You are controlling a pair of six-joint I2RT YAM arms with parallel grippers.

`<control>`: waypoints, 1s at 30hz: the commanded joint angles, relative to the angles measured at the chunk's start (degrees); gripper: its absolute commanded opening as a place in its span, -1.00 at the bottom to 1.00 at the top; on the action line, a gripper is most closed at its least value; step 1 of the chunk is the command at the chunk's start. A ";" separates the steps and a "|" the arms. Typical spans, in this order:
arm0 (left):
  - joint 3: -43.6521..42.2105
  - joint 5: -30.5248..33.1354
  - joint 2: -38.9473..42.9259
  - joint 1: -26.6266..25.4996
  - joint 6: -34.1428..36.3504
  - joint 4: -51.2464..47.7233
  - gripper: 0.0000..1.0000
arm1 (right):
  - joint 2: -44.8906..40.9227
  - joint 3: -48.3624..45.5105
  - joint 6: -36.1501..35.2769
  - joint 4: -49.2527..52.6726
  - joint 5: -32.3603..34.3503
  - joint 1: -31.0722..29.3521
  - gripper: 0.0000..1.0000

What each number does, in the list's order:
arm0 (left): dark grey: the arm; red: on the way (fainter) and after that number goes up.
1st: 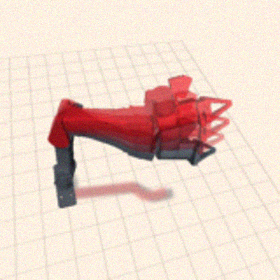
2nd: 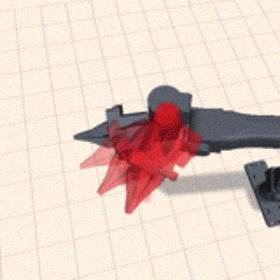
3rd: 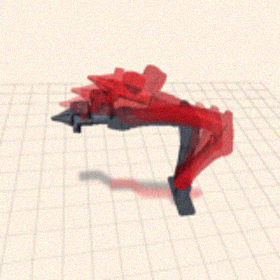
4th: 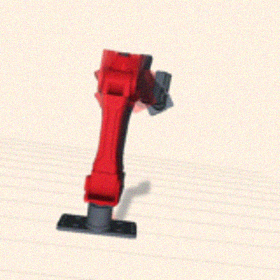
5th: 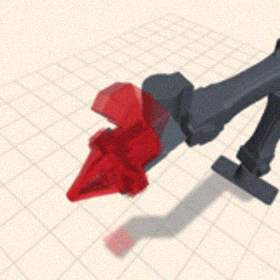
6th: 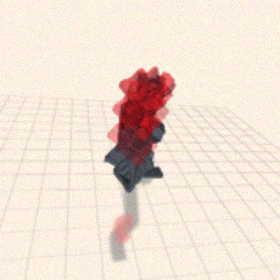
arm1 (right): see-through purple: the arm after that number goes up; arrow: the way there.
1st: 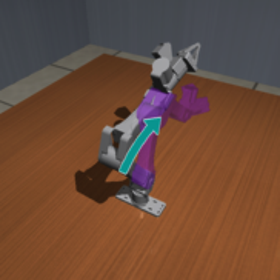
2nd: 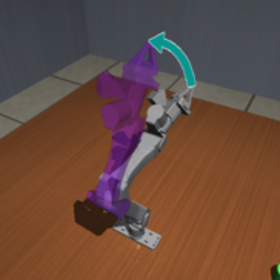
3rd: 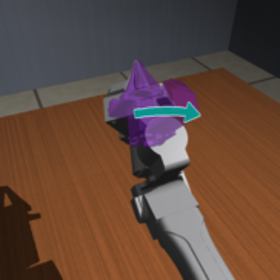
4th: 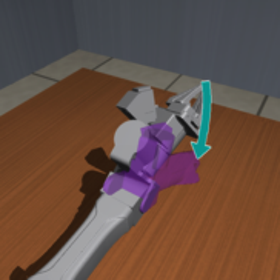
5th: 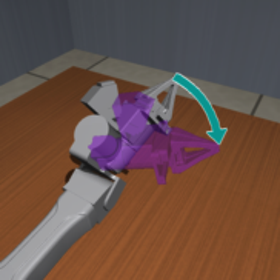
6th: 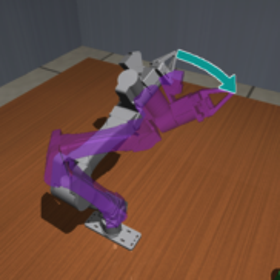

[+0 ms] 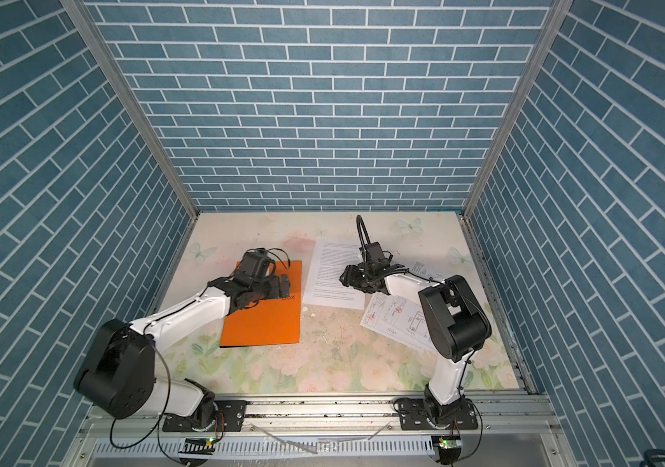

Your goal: Put the files into the folder

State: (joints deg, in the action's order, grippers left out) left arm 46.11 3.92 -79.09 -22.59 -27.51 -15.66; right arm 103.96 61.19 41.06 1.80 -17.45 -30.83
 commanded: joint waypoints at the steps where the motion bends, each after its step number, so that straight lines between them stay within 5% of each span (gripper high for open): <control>1: -4.61 3.44 4.74 5.28 -1.50 -5.41 0.99 | 2.19 4.89 3.42 -2.94 -2.66 -2.02 0.31; 8: -9.76 0.45 6.35 14.94 -0.71 -6.50 0.99 | 7.56 10.86 6.66 -3.56 -3.70 -5.45 0.30; 30: -13.41 -18.48 0.95 17.58 2.28 4.16 0.88 | 13.47 12.53 10.80 0.31 -7.05 -13.20 0.17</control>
State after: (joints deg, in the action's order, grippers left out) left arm 33.82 -10.02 -77.58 -5.02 -25.91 -12.99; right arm 116.90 74.63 49.74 1.32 -23.79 -44.01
